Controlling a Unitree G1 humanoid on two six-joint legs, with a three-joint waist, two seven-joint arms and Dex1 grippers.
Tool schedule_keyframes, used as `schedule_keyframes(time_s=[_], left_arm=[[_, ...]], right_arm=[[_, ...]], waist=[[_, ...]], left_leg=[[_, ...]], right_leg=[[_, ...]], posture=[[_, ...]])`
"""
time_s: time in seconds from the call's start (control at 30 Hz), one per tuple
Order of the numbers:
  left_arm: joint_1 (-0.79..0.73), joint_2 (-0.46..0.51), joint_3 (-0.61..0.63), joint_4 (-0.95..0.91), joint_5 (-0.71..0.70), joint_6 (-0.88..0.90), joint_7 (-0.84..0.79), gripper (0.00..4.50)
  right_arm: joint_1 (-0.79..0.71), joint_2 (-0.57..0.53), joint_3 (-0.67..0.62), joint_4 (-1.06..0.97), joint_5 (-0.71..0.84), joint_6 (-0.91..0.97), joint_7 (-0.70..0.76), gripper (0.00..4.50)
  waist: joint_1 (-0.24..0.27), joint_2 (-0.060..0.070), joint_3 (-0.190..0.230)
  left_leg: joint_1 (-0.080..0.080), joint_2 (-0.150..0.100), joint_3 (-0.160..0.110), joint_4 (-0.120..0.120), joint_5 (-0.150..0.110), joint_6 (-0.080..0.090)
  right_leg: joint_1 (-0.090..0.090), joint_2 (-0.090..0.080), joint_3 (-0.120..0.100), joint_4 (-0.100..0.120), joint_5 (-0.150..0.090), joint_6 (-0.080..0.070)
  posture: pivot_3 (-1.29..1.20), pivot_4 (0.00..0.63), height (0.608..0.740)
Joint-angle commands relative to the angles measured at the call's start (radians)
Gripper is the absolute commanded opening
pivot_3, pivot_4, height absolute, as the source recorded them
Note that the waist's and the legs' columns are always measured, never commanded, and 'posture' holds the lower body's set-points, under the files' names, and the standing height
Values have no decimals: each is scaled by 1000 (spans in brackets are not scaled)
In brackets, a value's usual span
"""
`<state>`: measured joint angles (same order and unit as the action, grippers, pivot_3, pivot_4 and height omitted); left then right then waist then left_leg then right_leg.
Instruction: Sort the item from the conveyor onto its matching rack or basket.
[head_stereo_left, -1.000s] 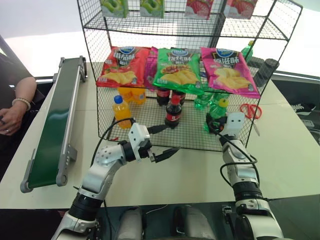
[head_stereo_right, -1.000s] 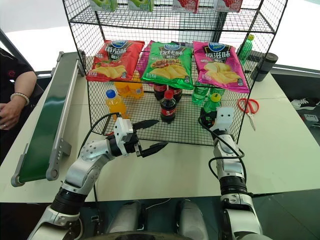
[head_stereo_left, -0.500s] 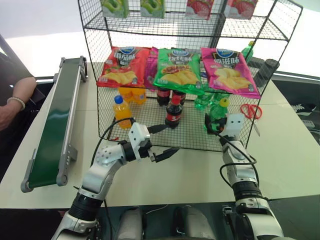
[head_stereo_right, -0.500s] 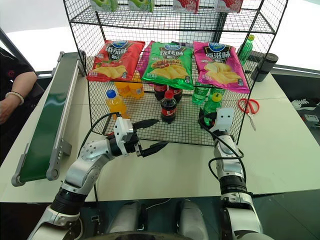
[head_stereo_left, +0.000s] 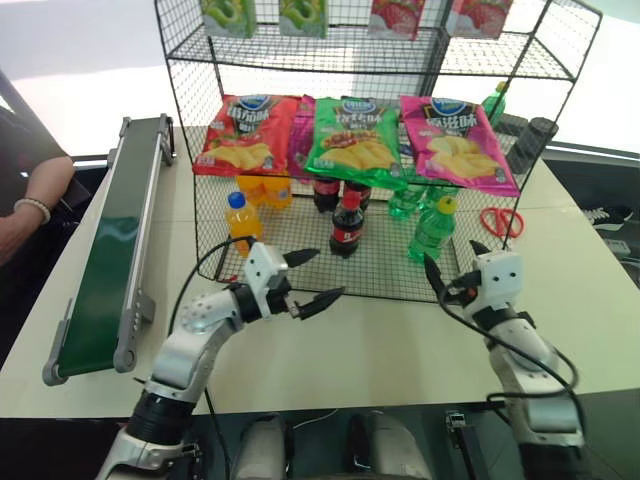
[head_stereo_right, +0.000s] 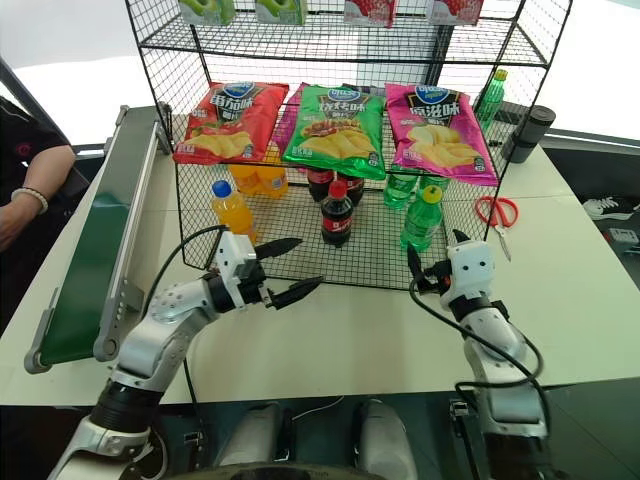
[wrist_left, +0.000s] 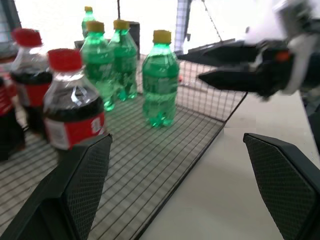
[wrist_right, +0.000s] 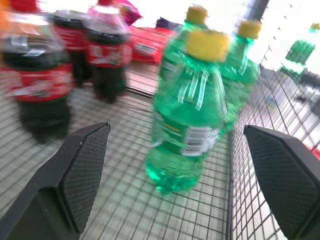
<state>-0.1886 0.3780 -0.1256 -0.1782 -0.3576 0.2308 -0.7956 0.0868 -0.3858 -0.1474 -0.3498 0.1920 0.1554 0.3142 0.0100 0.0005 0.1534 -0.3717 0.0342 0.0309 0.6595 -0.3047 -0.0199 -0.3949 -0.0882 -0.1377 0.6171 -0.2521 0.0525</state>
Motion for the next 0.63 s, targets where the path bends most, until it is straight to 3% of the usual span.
schedule_keyframes(time_s=[0.03, 0.33, 0.63], left_arm=[[34, 53, 62, -24, 23, -22, 18, 4500], [122, 156, 184, 54, 29, -85, -5, 4500], [167, 168, 220, 66, 7, -101, -35, 4500]], right_arm=[[44, -66, -60, -161, 111, 56, 95, 4460], [225, -210, -225, -182, 271, 86, 321, 4460], [210, -218, -235, -164, 264, 96, 342, 4460]], waist=[[2, 0, 0], [4, -2, -1], [5, -2, -1]], left_leg=[[0, 0, 0, 0, 0, 0], [-1, 0, -1, 0, 0, 0], [-1, 0, -1, 0, 0, 0]], right_leg=[[0, 0, 0, 0, 0, 0], [0, -1, -1, -3, 0, 0], [0, -1, -1, -2, 0, 0]], posture=[[0, 150, 740], [0, 150, 740], [0, 150, 740]])
